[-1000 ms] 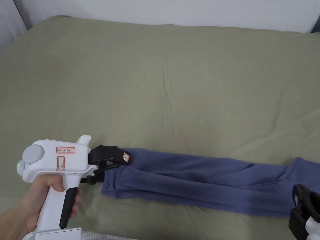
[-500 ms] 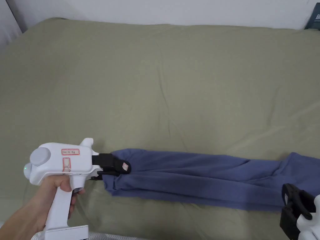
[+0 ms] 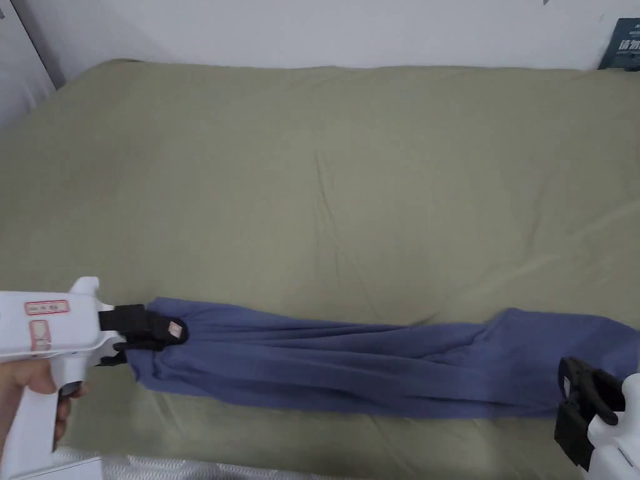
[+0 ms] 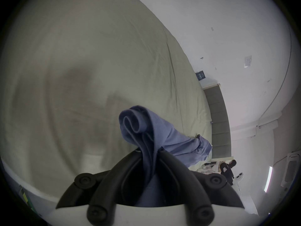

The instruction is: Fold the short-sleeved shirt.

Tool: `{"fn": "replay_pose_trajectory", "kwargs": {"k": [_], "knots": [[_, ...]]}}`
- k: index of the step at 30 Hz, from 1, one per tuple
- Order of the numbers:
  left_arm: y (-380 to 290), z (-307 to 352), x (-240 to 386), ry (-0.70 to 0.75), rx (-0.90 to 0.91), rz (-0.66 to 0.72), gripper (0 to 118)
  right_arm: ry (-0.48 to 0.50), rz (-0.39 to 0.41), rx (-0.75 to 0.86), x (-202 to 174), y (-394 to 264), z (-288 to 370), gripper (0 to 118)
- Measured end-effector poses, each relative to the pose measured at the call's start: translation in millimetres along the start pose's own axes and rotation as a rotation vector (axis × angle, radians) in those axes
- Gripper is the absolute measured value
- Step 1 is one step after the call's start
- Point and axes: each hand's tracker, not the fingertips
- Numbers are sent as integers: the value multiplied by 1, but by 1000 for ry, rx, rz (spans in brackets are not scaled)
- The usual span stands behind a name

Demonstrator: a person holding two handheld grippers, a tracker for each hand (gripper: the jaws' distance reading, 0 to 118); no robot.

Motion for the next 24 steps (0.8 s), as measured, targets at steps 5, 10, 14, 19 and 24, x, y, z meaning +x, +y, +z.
{"fn": "replay_pose_trajectory", "kwargs": {"k": [5,10,14,19,24], "knots": [[0,42,4,91,28,-30,4,22,6,14,-3,-1,3,2],[-9,31,50,246,18,-161,4,34,-9,13,-5,0,5,2],[-32,2,113,347,22,-302,4,48,-15,15,-2,-3,7,2],[-70,-46,182,405,19,-445,4,56,-45,3,4,-9,6,2],[-101,-115,221,504,-26,-550,5,67,-51,-5,14,-15,8,2]]}}
